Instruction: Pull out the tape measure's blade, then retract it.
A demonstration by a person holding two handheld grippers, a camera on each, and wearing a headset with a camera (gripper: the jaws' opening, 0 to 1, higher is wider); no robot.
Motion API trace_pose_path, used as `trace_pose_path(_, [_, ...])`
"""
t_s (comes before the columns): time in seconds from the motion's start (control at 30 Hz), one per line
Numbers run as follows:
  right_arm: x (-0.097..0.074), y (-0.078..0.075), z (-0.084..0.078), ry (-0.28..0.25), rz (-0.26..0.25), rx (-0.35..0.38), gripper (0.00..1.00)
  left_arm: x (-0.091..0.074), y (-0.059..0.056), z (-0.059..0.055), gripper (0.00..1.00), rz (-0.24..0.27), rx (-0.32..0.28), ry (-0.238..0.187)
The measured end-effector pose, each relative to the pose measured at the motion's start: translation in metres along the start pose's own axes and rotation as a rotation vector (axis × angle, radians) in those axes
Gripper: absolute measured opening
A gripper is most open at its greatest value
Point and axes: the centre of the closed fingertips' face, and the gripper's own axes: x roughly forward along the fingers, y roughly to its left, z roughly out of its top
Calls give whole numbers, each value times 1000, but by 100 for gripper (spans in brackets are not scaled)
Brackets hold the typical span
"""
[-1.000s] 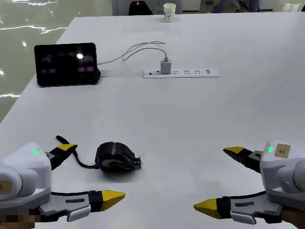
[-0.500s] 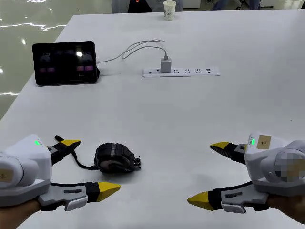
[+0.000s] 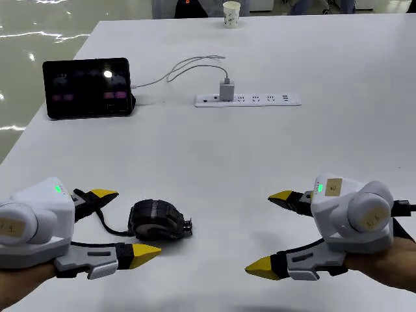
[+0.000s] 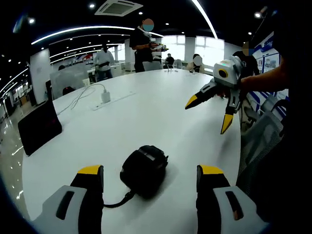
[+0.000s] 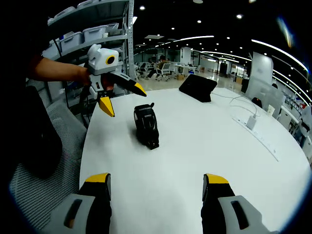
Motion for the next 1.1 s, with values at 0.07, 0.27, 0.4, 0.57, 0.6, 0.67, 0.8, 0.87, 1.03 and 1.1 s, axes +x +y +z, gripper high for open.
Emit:
trace_pose_path(0.07, [4,1,1,7,16,-13,75,3,2,-1,71,-7,12,9])
trace_pose_path(0.27, [16,-4,2,15,44,-50,72,9,3,-4,67,-37,32,31])
trace_pose_path(0.4, [25,-6,5,20,64,-67,69,12,6,-6,64,-54,51,52])
trace_pose_path(0.57, [37,-5,11,14,98,-99,62,14,9,-7,59,-76,70,76])
trace_pose_path(0.6, [40,-5,11,17,106,-106,60,15,10,-7,58,-78,72,78])
trace_pose_path(0.67, [45,-5,13,16,116,-117,58,16,12,-7,56,-86,76,84])
trace_pose_path(0.8, [54,-5,14,21,138,-140,55,19,13,-10,53,-111,98,107])
trace_pose_path(0.87, [58,-4,15,22,147,-145,53,21,14,-12,51,-119,106,119])
trace_pose_path(1.03, [69,-3,17,26,177,-173,47,23,18,-16,49,-139,132,148])
trace_pose_path(1.1, [73,-2,18,28,188,-187,44,23,20,-16,48,-147,141,157])
